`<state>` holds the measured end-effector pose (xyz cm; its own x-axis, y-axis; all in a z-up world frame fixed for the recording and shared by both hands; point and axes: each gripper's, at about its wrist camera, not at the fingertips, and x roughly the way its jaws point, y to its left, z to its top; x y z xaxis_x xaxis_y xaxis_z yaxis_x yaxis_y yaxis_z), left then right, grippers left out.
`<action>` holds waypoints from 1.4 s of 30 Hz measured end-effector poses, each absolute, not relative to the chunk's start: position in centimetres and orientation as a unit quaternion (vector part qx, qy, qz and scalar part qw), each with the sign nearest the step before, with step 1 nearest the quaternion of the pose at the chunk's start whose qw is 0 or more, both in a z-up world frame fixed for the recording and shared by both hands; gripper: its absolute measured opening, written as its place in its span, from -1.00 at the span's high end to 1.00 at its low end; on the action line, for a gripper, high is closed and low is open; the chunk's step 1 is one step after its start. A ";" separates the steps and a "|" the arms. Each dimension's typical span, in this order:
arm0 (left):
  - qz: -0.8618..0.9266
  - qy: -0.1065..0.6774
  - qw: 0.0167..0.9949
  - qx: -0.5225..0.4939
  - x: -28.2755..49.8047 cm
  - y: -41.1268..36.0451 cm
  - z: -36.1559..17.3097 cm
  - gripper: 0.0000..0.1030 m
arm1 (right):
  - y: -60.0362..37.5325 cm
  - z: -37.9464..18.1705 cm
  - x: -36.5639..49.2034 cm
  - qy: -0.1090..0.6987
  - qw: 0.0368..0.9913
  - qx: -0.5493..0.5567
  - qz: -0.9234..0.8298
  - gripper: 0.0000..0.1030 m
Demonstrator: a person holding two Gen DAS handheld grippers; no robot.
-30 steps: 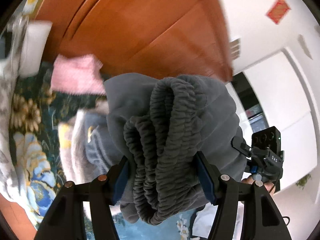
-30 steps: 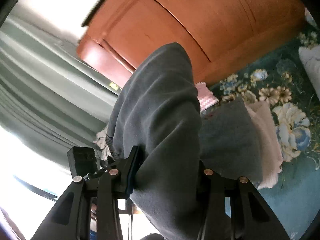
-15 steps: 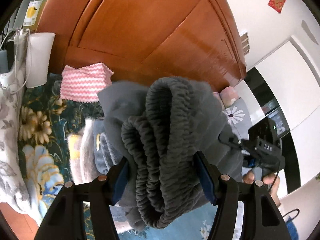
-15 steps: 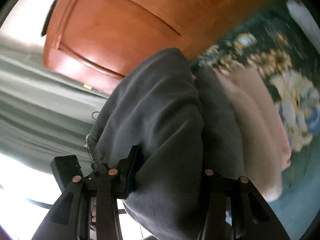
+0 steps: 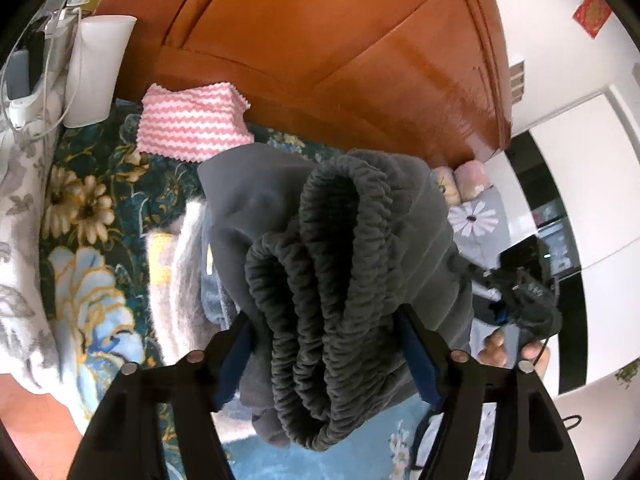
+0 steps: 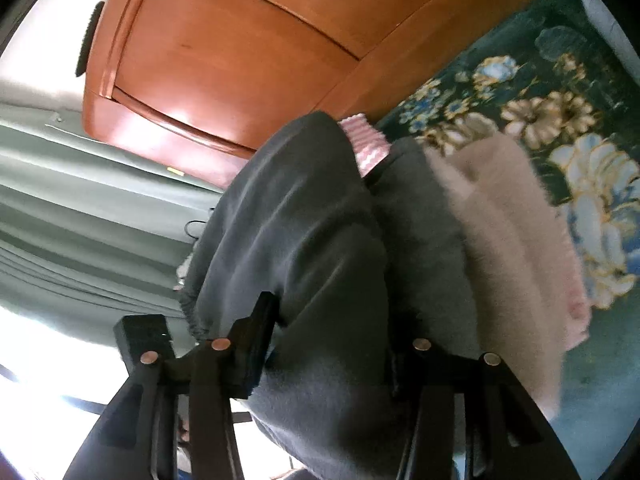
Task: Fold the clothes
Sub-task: 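Lower the sweatpants onto the folded clothes stack and open both tools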
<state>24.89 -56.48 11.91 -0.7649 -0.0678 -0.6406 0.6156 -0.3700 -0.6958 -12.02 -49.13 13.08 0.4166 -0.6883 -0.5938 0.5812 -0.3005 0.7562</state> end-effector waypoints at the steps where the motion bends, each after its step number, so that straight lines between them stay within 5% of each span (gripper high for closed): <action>1: -0.783 0.517 0.218 0.267 25.0 -56.5 12.0 -0.47 | -48.8 13.6 -12.1 -0.044 0.587 0.595 -0.547 0.02; 9: -0.812 0.437 0.287 0.258 26.4 -56.3 16.8 -0.54 | -46.1 17.7 -11.9 -0.038 0.577 0.539 -0.612 0.00; 16: -0.876 0.316 0.240 0.275 21.7 -53.7 18.7 -0.54 | -46.1 19.0 -3.9 0.085 0.623 0.446 -0.637 0.00; 19: -0.865 0.322 0.236 0.305 19.8 -54.2 16.6 -0.54 | -46.7 17.1 -2.7 0.129 0.608 0.441 -0.647 0.00; 27: -0.855 0.318 0.246 0.328 19.3 -54.1 16.5 -0.54 | -46.4 14.1 -3.7 0.087 0.564 0.490 -0.659 0.00; 33: -0.870 0.315 0.242 0.291 21.7 -50.3 18.1 -0.54 | -42.6 18.8 -0.4 0.090 0.573 0.432 -0.691 0.00; 42: -0.869 0.296 0.268 0.291 24.4 -46.1 16.4 -0.68 | -40.2 16.3 4.3 0.146 0.531 0.443 -0.707 -0.08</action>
